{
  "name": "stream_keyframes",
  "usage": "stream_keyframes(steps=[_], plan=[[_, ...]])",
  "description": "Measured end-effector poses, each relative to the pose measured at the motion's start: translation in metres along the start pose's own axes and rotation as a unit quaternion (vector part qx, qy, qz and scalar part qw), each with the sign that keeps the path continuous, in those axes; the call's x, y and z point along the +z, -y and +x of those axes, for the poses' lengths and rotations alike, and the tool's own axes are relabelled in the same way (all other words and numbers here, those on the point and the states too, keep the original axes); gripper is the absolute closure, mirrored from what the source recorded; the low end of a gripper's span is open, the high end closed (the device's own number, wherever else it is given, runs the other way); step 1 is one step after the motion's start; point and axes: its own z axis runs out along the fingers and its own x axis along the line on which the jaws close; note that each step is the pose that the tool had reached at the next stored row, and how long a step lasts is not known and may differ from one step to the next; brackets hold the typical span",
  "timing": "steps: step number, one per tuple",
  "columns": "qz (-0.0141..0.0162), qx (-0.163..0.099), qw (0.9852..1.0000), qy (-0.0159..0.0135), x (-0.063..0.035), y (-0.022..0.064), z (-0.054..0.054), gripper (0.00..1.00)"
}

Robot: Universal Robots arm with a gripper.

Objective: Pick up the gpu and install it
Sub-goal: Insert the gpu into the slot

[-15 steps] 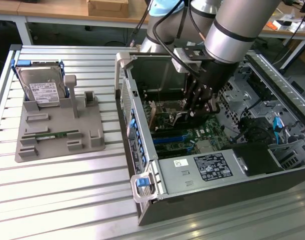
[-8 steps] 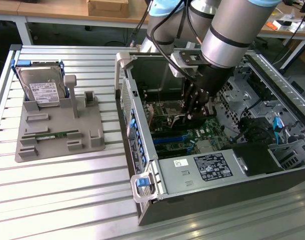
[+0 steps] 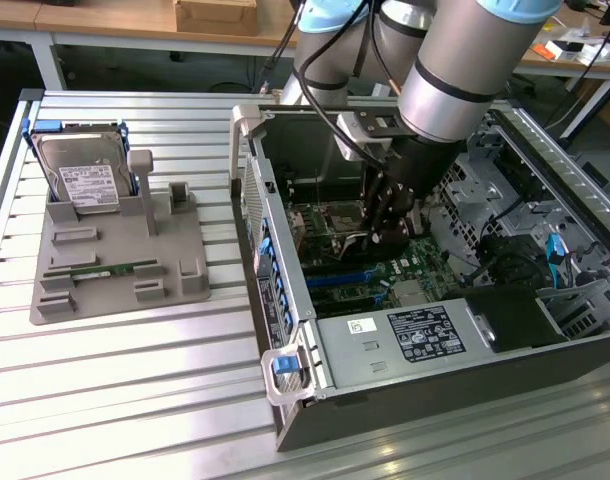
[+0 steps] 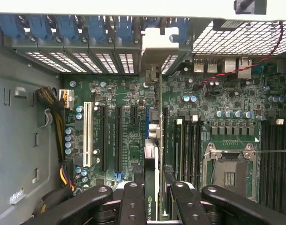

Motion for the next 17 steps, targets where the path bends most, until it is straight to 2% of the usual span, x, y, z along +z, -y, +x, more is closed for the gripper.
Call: stream_keyframes(steps=[17], plan=[[0.0,-0.002,1.0,-0.0001,0.0148,-0.0073,0.003,0.74]])
